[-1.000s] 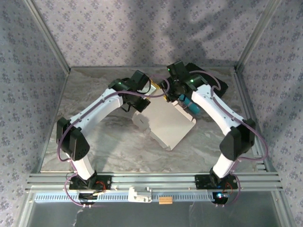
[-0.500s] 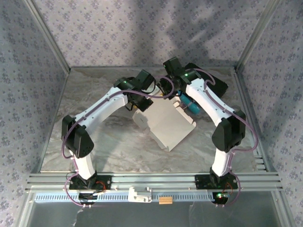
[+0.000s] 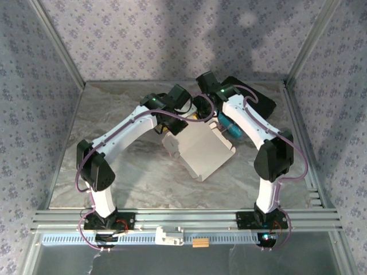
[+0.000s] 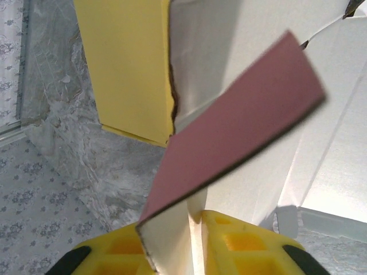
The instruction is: Fold the paper box
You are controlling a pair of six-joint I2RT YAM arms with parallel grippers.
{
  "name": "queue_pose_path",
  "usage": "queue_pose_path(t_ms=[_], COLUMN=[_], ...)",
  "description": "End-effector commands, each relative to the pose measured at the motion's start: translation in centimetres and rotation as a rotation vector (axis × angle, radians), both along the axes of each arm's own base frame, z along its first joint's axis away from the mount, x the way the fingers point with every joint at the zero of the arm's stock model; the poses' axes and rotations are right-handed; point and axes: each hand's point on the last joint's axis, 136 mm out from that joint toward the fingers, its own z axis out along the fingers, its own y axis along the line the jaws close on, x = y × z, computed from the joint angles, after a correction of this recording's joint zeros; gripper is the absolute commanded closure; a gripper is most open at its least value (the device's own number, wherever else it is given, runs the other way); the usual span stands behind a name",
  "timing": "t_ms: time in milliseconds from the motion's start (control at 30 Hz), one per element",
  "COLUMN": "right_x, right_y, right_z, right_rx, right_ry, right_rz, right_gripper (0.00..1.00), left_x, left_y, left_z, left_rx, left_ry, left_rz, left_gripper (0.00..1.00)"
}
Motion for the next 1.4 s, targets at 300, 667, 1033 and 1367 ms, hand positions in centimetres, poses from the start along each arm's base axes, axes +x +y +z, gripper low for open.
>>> queue_pose_path(t_ms=[300, 667, 1033, 1367], right_x=[-1.2, -1.6, -2.9, -4.2], right_y=[1.1, 0.5, -1.7, -2.8], right_z=[1.5, 1.5, 0.0, -1.0], right_rx=[0.023, 0.038, 0.160, 0.166], right_ry=[-0.016, -0.012, 0.207, 0.334], right_rz=[0.045, 0.010, -0.251, -0.324], right_gripper=[0.84, 1.00, 1.00, 1.00], left_x=[0.1, 0.9, -3.4, -4.3], left_y=[-1.1, -0.6, 5.0, 7.9], left_z=[0.6, 2.7, 3.3, -2.1], left_rx=[0.004, -0.054, -0.395, -0.431], left_ry=[-0.018, -0.091, -0.069, -0.062], left_rz=[-0.039, 0.072, 0.422, 0.419], left_gripper=[1.00, 0.72, 0.46, 0.43])
